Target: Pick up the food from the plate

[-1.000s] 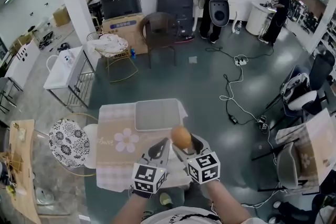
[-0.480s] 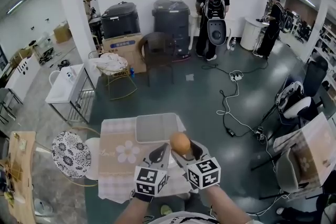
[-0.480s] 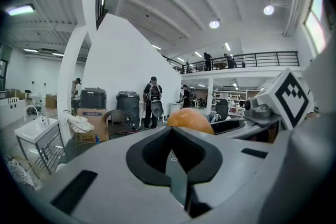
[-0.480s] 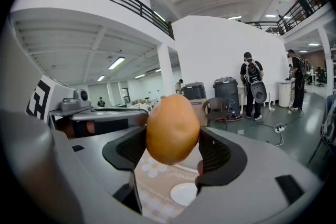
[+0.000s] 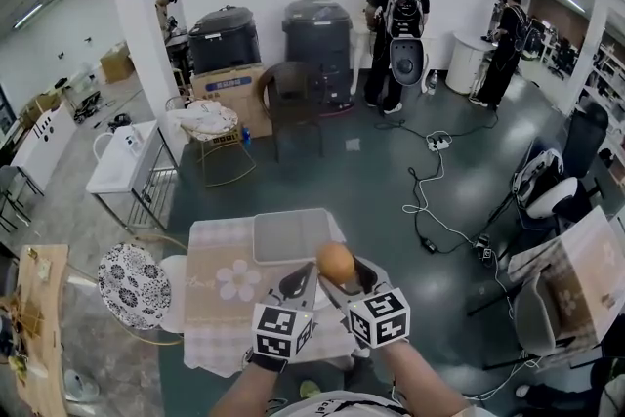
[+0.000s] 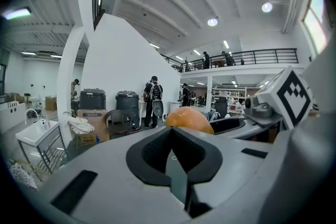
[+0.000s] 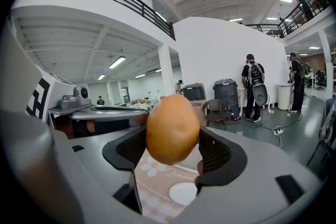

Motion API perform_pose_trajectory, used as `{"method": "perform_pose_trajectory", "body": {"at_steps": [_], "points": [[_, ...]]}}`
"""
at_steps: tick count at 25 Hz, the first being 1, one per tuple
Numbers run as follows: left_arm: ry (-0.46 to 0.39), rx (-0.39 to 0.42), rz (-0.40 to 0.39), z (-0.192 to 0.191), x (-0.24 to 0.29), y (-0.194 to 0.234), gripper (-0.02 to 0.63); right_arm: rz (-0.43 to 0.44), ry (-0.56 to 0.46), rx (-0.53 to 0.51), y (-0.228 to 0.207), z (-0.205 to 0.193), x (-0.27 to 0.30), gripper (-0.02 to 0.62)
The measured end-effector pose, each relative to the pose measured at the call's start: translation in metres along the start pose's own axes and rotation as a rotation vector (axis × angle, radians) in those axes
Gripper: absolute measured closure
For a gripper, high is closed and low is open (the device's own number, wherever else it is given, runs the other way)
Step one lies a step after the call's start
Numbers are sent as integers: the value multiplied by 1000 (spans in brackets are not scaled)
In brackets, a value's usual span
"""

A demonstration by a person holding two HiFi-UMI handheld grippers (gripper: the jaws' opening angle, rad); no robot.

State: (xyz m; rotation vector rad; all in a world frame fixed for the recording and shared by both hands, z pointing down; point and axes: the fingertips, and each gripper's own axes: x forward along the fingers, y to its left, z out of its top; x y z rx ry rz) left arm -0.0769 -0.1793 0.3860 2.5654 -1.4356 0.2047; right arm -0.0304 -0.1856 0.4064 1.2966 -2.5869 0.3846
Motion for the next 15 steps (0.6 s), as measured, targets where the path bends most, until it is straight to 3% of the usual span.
{"method": "perform_pose_trajectory", "body": {"at_steps": [15], "points": [[-3,-5,19,0,-1,8,600,-3,-2,-9,0,1,-1,291]]}}
